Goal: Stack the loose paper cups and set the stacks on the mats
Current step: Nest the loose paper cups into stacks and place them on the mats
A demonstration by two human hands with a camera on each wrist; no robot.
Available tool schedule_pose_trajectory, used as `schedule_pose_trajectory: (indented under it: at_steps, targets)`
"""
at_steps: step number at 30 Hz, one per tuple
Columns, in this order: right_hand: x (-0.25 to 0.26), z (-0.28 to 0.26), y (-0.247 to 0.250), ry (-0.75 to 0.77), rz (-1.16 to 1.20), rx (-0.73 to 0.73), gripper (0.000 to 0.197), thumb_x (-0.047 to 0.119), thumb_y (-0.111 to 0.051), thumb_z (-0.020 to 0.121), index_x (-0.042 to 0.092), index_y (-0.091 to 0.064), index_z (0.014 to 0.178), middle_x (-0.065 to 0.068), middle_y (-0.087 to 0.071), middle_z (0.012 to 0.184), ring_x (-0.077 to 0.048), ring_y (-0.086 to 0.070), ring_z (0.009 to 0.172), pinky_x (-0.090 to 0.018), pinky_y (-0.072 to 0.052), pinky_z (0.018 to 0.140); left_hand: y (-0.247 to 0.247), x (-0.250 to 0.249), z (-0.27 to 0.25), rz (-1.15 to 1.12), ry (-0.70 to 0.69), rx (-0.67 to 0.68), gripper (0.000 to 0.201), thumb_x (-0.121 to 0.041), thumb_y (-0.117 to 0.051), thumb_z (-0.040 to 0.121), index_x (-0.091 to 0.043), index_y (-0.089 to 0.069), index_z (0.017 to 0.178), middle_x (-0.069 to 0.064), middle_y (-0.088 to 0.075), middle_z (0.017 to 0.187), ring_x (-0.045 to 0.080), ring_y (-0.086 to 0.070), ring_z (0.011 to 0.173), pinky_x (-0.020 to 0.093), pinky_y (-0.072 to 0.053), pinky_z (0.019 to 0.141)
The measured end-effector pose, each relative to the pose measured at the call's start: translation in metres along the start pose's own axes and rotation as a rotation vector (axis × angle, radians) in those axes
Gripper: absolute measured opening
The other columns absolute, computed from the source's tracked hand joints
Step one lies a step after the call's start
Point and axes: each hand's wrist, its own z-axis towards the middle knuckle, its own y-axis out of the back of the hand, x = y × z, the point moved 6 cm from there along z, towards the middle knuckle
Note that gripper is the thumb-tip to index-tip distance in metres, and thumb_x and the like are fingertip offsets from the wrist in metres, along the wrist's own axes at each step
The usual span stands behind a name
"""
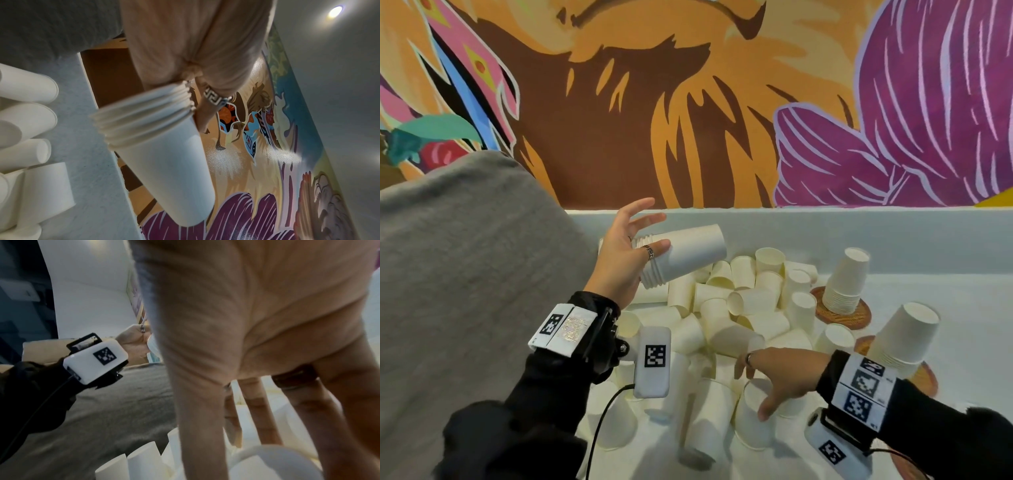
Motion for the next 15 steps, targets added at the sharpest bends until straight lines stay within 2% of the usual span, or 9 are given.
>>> schedule_pose_trajectory:
  at_steps: [2,6,12,14,15]
  targets:
    - [0.002,0.004,-0.004,-0.006,-0.036,0.007,0.069,0.037,-0.078,0.072,0.030,-0.041,0.129,0.003,-0.050,0.131,-0.027,-0.061,0.107,-0.042,-0.048,0.094,-0.001,0.001,0.000,0.001,0.000,0.006,0.056,0.012,-0.061,0.081,-0.033,-0.052,0.113,-0.003,-0.060,0.114,0.021,-0.052,0.119,0.048,-0.047,0.098]
    - [0.008,0.006,-0.005,-0.006,-0.144,-0.027,0.065,0.034,-0.076,0.075,0.028,-0.042,0.130,0.000,-0.051,0.132,-0.025,-0.055,0.113,-0.043,-0.046,0.095,-0.001,0.002,-0.001,-0.002,0.001,0.011,0.055,0.012,-0.060,0.082,-0.034,-0.052,0.112,-0.005,-0.061,0.112,0.020,-0.053,0.118,0.048,-0.047,0.099]
    - [0.012,-0.021,0.019,0.025,-0.156,-0.159,0.058,0.030,-0.071,0.077,0.033,-0.044,0.129,0.007,-0.051,0.131,-0.016,-0.051,0.113,-0.033,-0.045,0.094,0.005,0.001,-0.001,-0.011,-0.002,-0.004,0.055,0.012,-0.060,0.083,-0.034,-0.053,0.112,-0.004,-0.060,0.113,0.017,-0.054,0.114,0.047,-0.048,0.098]
    - [0.008,-0.040,0.041,0.045,-0.088,-0.222,0.058,0.031,-0.070,0.078,0.036,-0.043,0.129,0.011,-0.051,0.128,-0.005,-0.051,0.106,-0.024,-0.043,0.090,0.007,0.000,-0.001,-0.015,-0.009,-0.009,0.054,0.011,-0.059,0.083,-0.035,-0.053,0.111,-0.005,-0.061,0.112,0.019,-0.053,0.117,0.049,-0.046,0.100]
    - [0.005,-0.051,0.053,0.058,-0.037,-0.261,0.057,0.032,-0.070,0.078,0.039,-0.043,0.127,0.015,-0.051,0.124,0.006,-0.050,0.096,-0.016,-0.041,0.083,0.008,-0.001,0.000,-0.015,-0.011,-0.010,0.054,0.011,-0.059,0.084,-0.036,-0.053,0.110,-0.005,-0.061,0.112,0.020,-0.052,0.118,0.050,-0.045,0.101]
